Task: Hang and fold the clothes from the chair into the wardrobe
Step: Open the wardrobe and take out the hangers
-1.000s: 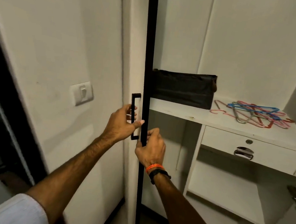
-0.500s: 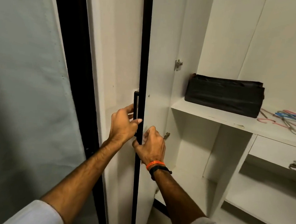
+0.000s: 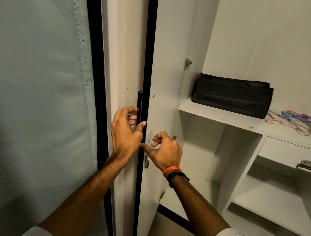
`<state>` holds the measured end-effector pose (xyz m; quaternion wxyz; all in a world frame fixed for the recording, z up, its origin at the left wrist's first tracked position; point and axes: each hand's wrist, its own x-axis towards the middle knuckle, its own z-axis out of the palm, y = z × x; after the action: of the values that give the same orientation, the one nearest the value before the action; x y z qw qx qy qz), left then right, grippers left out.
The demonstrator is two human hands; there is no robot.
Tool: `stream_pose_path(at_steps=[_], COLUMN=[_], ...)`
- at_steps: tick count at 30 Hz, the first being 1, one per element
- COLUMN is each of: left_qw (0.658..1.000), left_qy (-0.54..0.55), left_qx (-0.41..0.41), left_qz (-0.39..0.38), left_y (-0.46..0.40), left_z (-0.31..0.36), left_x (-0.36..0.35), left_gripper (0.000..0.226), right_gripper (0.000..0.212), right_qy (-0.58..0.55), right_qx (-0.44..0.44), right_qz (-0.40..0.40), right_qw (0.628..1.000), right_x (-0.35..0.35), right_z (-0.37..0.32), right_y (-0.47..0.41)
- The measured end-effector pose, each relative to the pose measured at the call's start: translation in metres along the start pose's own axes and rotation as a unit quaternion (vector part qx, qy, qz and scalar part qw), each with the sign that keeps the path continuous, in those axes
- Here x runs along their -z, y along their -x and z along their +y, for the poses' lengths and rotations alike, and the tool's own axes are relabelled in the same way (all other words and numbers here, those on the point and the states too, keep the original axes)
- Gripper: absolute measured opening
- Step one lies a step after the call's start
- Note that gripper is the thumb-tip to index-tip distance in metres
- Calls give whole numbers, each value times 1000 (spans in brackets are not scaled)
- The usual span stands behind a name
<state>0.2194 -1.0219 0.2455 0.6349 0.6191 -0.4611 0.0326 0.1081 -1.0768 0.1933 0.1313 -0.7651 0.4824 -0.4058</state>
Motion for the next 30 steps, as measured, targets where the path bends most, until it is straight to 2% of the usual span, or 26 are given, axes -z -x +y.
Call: stream_pose_path(at_steps=[3,6,9,14,18,24,30], left_qw=[999,996,988,955,921,900,895], left_qy=[29,33,6,6,27,48,61], left_qx=[-33,-49,-65,1,23,17,43], left_qz=[-15,-65,-142,-298,-388,-434,-439], left_y=[8,17,27,43,58,76,87], left_z=[6,8,14,41,72,116,154], left_x=[-11,-35,-69,-146,-224,-322,-429], left_gripper=[32,22,21,32,39,36,33], right_gripper=[49,33,23,13,10,13,14], right_qy=[-22,-22,-18,-3,28,39,55], right_qx=[-18,-66,-111,-172,-210,-233,-238], right_qz=[17,46,73,120,161,184,183], right_qw=[999,997,991,978,964,954,952], right_x=[19,47,79,139,189,252,315], right_z=[24,52,84,140,194,273,366], right_y=[-6,-11,-13,-11,-12,-28,-60])
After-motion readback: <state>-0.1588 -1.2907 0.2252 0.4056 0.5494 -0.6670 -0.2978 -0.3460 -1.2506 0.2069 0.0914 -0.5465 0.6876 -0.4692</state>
